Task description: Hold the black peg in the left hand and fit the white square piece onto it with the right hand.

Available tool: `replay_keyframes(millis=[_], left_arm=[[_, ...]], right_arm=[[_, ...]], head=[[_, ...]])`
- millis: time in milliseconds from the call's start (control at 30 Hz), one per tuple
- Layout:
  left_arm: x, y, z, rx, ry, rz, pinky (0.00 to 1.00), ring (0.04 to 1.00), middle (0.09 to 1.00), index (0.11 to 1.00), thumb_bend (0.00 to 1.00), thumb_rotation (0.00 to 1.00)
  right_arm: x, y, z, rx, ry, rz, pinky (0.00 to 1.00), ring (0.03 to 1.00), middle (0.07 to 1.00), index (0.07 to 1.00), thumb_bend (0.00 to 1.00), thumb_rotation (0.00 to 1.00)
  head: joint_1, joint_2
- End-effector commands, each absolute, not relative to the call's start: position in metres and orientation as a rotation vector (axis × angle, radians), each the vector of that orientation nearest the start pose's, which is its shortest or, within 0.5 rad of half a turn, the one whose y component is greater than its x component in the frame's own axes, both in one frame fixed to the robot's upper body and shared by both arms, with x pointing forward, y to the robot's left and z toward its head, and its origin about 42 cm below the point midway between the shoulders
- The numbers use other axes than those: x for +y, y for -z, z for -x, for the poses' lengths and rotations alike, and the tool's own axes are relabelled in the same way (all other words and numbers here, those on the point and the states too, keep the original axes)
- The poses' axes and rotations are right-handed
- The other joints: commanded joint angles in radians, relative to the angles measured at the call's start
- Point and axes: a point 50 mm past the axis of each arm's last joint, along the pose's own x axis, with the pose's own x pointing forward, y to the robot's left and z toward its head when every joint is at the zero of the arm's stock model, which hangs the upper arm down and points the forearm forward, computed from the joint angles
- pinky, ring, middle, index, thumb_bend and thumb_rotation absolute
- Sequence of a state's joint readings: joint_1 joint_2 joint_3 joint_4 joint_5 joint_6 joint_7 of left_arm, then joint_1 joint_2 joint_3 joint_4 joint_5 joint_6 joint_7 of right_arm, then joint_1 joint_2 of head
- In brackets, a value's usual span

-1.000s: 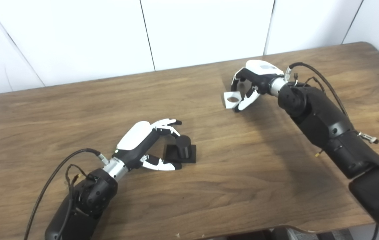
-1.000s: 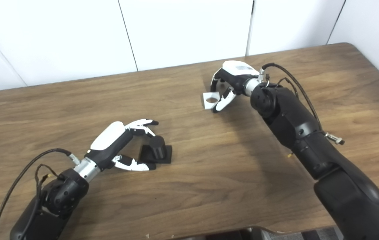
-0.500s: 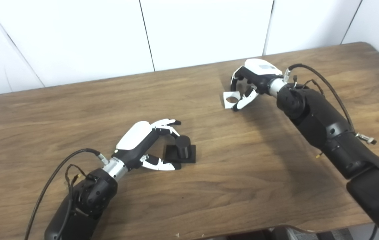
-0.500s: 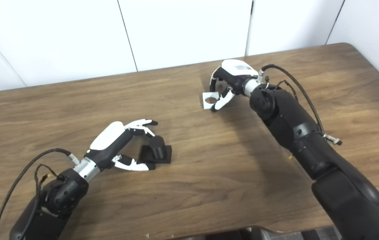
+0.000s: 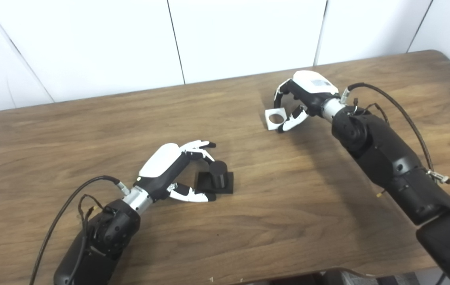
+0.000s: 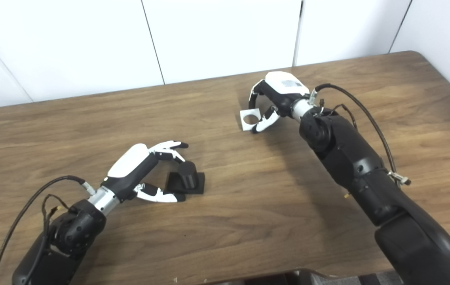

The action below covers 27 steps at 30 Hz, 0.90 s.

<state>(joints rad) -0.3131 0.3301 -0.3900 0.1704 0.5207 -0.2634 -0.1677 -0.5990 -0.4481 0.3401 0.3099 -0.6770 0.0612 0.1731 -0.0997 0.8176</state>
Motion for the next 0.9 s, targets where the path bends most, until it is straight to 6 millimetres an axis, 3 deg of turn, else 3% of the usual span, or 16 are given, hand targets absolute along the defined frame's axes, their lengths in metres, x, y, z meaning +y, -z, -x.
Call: replay_keyframes(millis=[0, 300, 867], left_arm=[[0.212, -0.099, -0.348, -0.163, 0.673, -0.998, 0.79, 0.900, 0.879, 0.563, 0.87, 0.20], [0.210, -0.096, -0.350, -0.165, 0.669, -1.000, 0.80, 0.898, 0.878, 0.562, 0.87, 0.21], [0.205, -0.100, -0.351, -0.159, 0.673, -1.007, 0.79, 0.903, 0.884, 0.568, 0.86, 0.22]], right_arm=[[-0.264, -0.260, -0.459, -0.265, -0.217, 1.238, 0.68, 0.799, 0.763, 0.482, 0.52, 0.14], [-0.251, -0.313, -0.421, -0.425, -0.240, 1.225, 0.70, 0.806, 0.775, 0.481, 0.52, 0.14], [-0.207, -0.355, -0.372, -0.444, -0.415, 1.221, 0.68, 0.813, 0.764, 0.479, 0.52, 0.14]], head=[[0.001, 0.003], [0.004, 0.003], [0.041, 0.016]])
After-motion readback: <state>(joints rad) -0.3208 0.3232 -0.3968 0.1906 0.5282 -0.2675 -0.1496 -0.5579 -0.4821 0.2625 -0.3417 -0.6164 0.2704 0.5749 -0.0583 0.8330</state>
